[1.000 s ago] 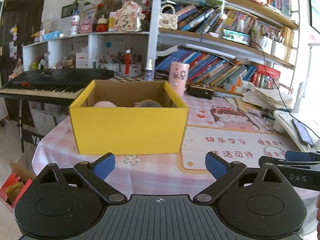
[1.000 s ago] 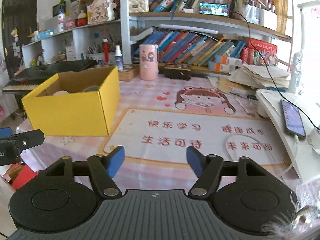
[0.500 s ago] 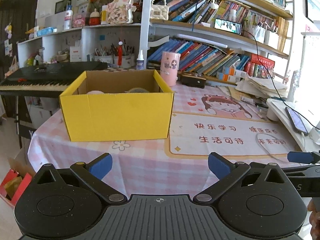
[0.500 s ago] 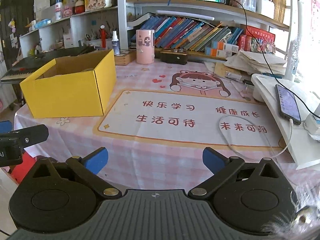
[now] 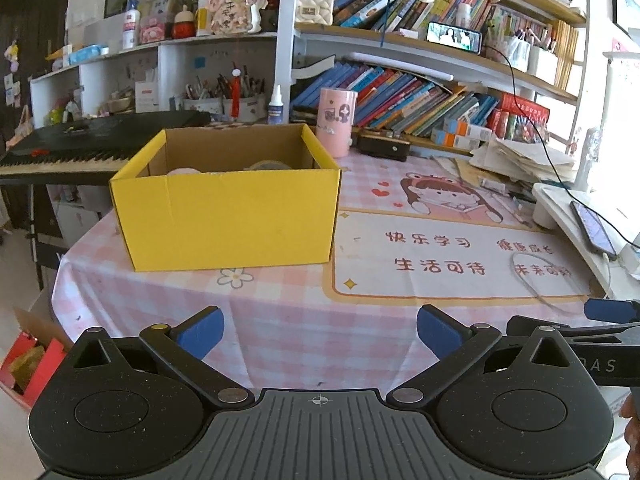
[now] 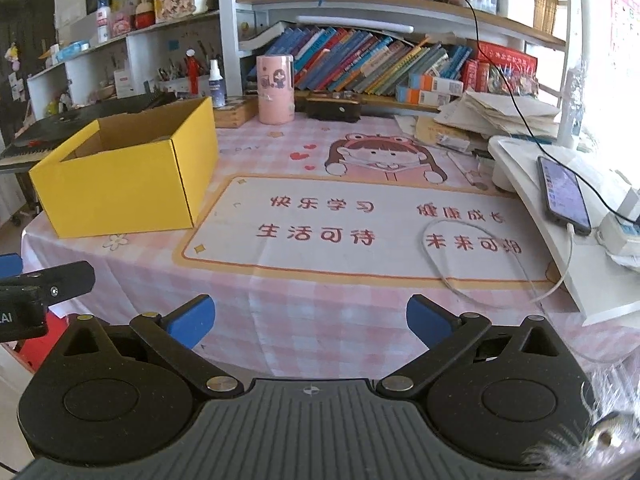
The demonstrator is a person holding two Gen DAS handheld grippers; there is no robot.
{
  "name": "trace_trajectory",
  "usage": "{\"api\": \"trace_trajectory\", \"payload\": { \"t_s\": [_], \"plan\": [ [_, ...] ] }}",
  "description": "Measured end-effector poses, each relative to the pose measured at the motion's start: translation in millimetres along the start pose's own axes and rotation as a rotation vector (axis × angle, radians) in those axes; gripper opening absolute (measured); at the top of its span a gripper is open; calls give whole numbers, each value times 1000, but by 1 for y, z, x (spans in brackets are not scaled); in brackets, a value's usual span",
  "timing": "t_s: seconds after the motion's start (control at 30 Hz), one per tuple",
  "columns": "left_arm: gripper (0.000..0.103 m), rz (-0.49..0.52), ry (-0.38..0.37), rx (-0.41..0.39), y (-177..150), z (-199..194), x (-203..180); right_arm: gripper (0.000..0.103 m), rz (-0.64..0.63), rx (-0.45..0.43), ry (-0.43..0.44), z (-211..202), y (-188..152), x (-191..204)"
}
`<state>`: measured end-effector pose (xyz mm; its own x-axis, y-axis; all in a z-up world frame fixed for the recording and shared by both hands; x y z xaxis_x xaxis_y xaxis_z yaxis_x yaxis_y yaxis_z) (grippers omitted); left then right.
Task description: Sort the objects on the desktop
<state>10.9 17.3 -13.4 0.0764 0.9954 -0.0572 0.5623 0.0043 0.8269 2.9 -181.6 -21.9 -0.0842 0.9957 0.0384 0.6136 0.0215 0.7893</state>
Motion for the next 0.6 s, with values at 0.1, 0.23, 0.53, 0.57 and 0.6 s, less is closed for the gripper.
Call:
{"api": "trace_trajectory", "payload": {
  "t_s": [0.1,0.23,0.53,0.57,0.6],
  "plan": [
    [103,8,7,2,0,1,-2,103,0,15,-9,2,-1,-1],
    [103,8,8,3,1,1,-2,103,-2,19,-11,3,-1,-2],
    [103,10,-2,1,1,2,-3,103,-3,27,-11,4,-2,-3],
    [103,9,-8,-1,1,2,-3,103,-3,29,-11,5,-2,-3],
    [103,8,-11,-2,1,2,-3,103,-4,30,-10,5,-2,-3]
  ]
}}
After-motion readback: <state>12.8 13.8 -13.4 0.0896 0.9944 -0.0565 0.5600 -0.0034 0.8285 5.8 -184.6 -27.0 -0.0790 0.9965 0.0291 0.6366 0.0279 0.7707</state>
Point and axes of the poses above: each gripper's, at about its wrist camera, not at the fingertips, and z roughly the way its jaws point, x to its left, y to its top, the point moved 2 cm from there along z, roughly the way its jaws point, and after that the axes turned 1 degree about z, right-handed, at the moved point
